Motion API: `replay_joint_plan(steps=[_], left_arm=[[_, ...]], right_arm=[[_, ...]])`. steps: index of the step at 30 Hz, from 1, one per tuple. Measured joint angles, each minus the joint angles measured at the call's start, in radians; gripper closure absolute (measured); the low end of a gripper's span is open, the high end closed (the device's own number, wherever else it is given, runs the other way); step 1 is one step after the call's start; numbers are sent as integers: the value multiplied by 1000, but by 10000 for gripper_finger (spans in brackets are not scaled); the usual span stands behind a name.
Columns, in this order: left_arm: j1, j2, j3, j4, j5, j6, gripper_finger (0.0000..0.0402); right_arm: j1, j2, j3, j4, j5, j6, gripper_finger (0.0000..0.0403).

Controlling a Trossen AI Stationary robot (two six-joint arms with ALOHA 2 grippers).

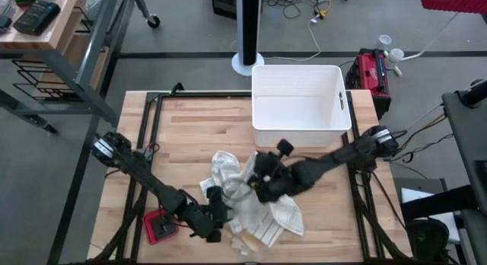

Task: Fold towel
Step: Fold the light brown kitchen towel

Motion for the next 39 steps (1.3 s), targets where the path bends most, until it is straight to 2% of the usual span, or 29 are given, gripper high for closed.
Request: replay_joint_plan(steps=[2, 5, 8, 11, 14, 17, 20, 25, 28, 30, 32, 35, 37, 39], left_arm=[[2, 6, 4, -18, -97, -4, 246], [20, 1, 11, -120, -200, -102, 247], [40, -8, 28, -275, -282, -211, 251], [74, -8, 57, -491, -357, -337, 262], [115, -8, 77, -711, -359, -430, 279], [107, -15, 85, -810, -350, -455, 296], [74, -36, 78, -829, -348, -454, 311], [-17, -69, 60, -801, -349, -341, 325], [-85, -71, 47, -661, -350, -152, 320], [-118, -71, 23, -494, -365, 3, 313], [-134, -71, -9, -316, -423, 117, 305], [-123, -71, -40, -176, -495, 144, 291], [-110, -71, -62, -176, -481, 140, 280], [-104, -71, -89, -167, -422, 140, 267]], right_arm=[[-52, 0, 5, 6, -98, 10, 403], [-125, 0, 13, 64, -352, -54, 403], [-157, 0, 13, 175, -553, -143, 403], [-165, 0, 13, 286, -653, -217, 403], [-180, -1, 13, 323, -731, -232, 403], [-181, -2, 6, 304, -732, -227, 403], [-177, -2, -1, 235, -730, -207, 403], [-178, -2, -14, 45, -607, -118, 403], [-173, -2, -41, 24, -582, -86, 403], [-171, -2, -64, 41, -582, -84, 403], [-171, -2, -90, 60, -581, -75, 403], [-172, -2, -129, 96, -576, -55, 403], [-171, -2, -150, 111, -576, -37, 403], [-167, -2, -165, 112, -576, -28, 403]])
